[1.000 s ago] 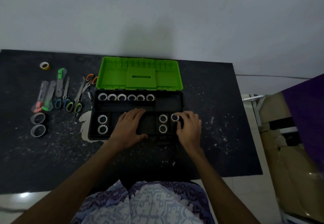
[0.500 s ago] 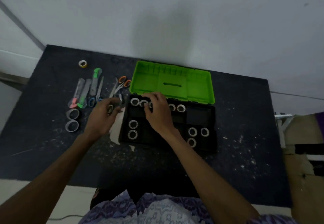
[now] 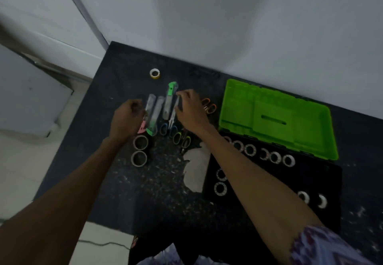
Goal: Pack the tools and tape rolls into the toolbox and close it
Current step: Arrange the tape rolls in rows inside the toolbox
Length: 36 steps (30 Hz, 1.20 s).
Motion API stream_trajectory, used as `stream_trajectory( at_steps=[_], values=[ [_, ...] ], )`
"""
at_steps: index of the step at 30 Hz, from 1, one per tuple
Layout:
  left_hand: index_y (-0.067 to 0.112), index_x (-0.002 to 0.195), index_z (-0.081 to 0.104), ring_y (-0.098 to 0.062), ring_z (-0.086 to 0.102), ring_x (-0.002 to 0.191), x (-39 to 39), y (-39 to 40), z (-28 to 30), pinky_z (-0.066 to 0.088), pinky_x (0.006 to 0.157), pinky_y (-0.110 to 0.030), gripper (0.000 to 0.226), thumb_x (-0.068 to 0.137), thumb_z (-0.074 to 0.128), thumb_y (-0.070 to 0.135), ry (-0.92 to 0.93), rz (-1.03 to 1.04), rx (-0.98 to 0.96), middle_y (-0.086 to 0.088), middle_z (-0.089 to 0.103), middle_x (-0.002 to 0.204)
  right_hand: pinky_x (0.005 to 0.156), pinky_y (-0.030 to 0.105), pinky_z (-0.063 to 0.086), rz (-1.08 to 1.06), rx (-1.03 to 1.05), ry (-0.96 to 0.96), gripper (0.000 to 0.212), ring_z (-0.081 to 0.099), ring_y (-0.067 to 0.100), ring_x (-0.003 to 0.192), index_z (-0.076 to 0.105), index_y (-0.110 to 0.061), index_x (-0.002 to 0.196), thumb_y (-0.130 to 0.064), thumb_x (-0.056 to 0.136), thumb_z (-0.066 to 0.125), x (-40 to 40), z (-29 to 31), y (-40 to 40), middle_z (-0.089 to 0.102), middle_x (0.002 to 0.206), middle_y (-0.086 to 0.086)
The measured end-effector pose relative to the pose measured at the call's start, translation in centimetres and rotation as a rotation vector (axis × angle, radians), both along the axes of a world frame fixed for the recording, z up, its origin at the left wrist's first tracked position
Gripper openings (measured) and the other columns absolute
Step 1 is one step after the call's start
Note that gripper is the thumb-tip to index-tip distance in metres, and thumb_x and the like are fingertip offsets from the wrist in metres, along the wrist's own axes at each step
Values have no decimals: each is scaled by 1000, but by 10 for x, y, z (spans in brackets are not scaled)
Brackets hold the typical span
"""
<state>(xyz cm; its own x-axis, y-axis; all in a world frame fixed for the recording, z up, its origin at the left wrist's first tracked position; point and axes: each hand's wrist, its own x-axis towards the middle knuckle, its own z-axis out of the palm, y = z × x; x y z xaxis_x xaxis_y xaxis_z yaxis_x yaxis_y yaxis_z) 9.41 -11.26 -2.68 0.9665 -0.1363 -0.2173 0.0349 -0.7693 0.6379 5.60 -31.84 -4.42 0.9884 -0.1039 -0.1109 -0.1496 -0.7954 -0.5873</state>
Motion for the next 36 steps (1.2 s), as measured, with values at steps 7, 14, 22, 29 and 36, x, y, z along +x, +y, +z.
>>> stream_trajectory(
  at_steps=[7, 14, 22, 29, 36],
  values=[
    [5, 123, 58, -30, 59, 114, 80, -7, -30, 43, 97, -36, 41, 86, 66, 20, 7, -81, 9, -16, 63, 121, 106, 45, 38, -111, 15, 62, 53, 39, 35, 129, 41, -5, 140, -27, 96, 58, 64, -26, 19, 40, 139, 19],
    [16, 122, 58, -25, 61, 101, 139, -17, -53, 50, 91, -35, 59, 70, 78, 36, 51, -17, -47, -8, 63, 117, 106, 43, 37, -124, -18, 34, 56, 36, 33, 127, 41, -5, 141, -34, 96, 57, 99, -43, 26, 42, 137, 17],
    [27, 122, 59, -32, 46, 116, 157, -43, -63, 41, 93, -39, 51, 75, 77, 34, -87, -207, 102, -8, 57, 119, 106, 41, 38, -103, -24, 37, 57, 34, 31, 128, 40, -4, 142, -34, 97, 57, 110, -50, 25, 41, 138, 16],
    [30, 109, 65, -13, 61, 97, 116, -51, -47, 51, 83, -28, 32, 80, 71, 42, -55, -64, -160, 5, 66, 103, 107, 42, 37, -106, 64, 17, 57, 36, 33, 128, 39, -5, 144, -26, 95, 59, 80, -31, 12, 41, 138, 17],
    [16, 106, 69, -5, 63, 88, 12, -72, -18, 51, 81, -27, 37, 91, 58, 48, 250, 70, -542, 5, 69, 95, 106, 36, 36, -114, 251, -69, 51, 39, 28, 129, 42, -9, 142, -21, 96, 60, -6, 1, -3, 43, 135, 13]
  ],
)
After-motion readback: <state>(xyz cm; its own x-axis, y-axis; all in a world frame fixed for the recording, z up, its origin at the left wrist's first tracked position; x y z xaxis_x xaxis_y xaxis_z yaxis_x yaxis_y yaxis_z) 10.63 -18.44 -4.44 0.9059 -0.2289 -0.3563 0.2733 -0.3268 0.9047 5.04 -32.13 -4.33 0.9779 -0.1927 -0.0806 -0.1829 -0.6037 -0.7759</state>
